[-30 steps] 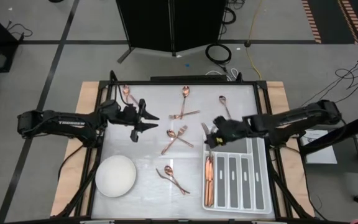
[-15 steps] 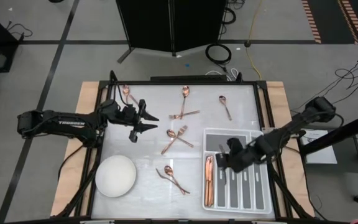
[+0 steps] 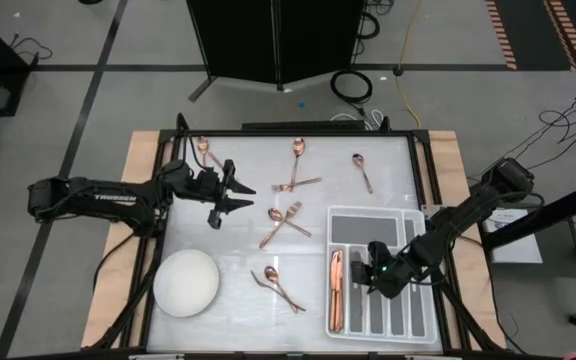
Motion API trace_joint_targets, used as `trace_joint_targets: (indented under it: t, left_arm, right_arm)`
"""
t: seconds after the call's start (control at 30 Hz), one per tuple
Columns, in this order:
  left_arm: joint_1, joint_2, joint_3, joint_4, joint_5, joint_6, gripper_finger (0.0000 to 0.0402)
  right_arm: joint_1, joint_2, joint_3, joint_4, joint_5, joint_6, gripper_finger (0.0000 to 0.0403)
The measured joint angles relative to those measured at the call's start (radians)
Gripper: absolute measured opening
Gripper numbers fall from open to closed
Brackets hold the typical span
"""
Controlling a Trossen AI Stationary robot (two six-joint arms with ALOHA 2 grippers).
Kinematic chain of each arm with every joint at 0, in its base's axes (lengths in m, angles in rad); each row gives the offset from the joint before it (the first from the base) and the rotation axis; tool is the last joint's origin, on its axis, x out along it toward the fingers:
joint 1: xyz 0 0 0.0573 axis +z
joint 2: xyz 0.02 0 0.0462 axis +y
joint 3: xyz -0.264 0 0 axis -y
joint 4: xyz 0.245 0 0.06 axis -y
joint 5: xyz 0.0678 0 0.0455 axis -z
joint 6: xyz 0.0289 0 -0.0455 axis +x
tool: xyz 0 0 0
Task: Sort silverware
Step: Put the brown fork in the white silverware organizer
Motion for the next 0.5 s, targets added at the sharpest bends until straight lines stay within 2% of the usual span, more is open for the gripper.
trace_joint_targets:
  t: [0.23,0.5]
  left_arm:
    - [0.000,0.000,0.000,0.000,-0.004,0.001,0.0130]
    - [0.000,0.000,0.000,0.000,-0.004,0.001,0.0130]
  right_arm:
    - [-0.008,0.007,-0.012,0.019,0.005,-0.001,0.0000]
    - [-0.014,0.082,-0.011,0.074,-0.005,0.006,0.0004]
